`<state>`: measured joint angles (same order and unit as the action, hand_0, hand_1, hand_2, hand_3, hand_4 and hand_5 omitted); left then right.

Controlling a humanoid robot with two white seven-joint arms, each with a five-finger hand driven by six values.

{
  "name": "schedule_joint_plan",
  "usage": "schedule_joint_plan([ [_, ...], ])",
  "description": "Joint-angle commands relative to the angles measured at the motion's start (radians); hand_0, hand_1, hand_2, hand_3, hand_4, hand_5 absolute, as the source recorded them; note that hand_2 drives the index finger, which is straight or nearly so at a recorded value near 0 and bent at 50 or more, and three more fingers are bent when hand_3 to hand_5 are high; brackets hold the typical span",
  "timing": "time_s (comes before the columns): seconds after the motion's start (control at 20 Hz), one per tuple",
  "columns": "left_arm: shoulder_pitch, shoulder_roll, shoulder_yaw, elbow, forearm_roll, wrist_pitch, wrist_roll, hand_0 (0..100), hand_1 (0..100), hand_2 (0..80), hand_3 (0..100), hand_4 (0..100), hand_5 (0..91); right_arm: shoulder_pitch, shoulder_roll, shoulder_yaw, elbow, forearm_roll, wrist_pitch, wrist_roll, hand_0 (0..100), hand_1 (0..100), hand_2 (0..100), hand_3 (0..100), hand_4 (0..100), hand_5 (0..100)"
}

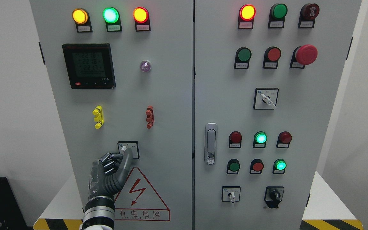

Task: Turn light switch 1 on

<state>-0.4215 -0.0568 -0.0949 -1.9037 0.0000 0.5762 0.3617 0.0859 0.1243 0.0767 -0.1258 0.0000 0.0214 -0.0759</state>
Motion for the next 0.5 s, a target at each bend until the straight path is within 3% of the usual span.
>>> schedule_joint_plan([
  [0.0, 0.000, 0.000, -0.002, 0.000, -0.003, 0.001, -0.004, 58, 53, 59.1, 100, 98, 88.4, 0.000, 0.000, 0.000, 0.000, -0.025, 0.000, 0.001, 0, 0, 0, 0, 0, 0],
  [0.45, 0.000, 0.000, -0.002, 0.000, -0.002, -0.001, -0.006, 62, 50, 59.2, 100, 98, 88.4, 0.000, 0.000, 0.000, 0.000, -0.025, 0.000, 0.001, 0, 0, 0, 0, 0, 0],
])
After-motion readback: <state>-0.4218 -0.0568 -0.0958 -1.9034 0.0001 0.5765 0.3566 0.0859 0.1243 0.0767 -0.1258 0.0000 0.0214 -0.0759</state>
